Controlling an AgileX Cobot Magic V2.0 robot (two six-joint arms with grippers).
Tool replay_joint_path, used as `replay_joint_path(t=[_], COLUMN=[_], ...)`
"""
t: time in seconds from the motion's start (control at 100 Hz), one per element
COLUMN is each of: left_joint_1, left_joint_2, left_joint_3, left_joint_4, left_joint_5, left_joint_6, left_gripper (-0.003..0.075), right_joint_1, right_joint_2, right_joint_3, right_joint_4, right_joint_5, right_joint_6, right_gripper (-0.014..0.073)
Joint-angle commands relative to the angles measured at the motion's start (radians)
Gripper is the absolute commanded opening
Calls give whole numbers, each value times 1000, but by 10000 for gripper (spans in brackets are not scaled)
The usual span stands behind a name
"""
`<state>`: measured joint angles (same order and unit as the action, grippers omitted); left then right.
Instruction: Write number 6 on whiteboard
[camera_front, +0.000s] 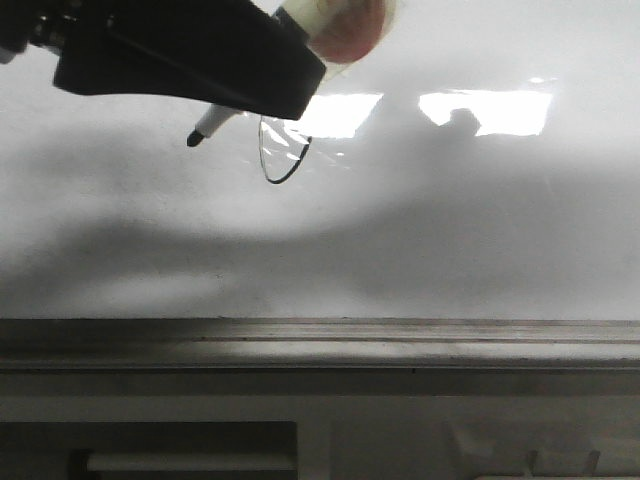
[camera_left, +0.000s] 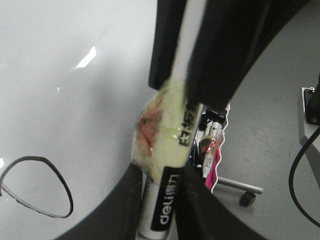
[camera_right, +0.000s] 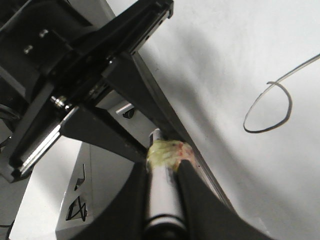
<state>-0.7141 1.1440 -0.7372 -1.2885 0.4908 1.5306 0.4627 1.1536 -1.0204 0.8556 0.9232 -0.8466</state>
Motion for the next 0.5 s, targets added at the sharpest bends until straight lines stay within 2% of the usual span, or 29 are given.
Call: replay_joint_path(t=[0.0, 0.06, 0.12, 0.21, 0.28, 0.36, 0.49], left_joint_1=[-4, -4, -4, -2, -2, -2, -2], left_joint_2=[-19, -19, -19, -19, -23, -45, -121], left_joint_3=[-32, -32, -32, -32, -32, -26, 16], left_joint_4=[-56, -56, -56, -56, -56, -56, -60], left_joint_5=[-38, -40, -43, -47, -52, -95, -222], left_joint_6=[-23, -23, -23, -23, -33, -67, -153], left_gripper=[39, 15, -21, -20, -20, -20, -20], right_joint_1=[-2, -2, -2, -2, -11, -56, -187], right_joint_2=[-11, -11, -11, -11, -11, -22, -56], right_joint_3=[-31, -31, -31, -31, -31, -31, -31], right_joint_4=[9, 9, 9, 9, 9, 9, 5], right_joint_5=[-25, -24, -26, -45, -65, -67, -9], right_joint_6=[-11, -11, -11, -11, -11, -10, -1], right_gripper=[0, 71, 187, 384, 482, 502, 501])
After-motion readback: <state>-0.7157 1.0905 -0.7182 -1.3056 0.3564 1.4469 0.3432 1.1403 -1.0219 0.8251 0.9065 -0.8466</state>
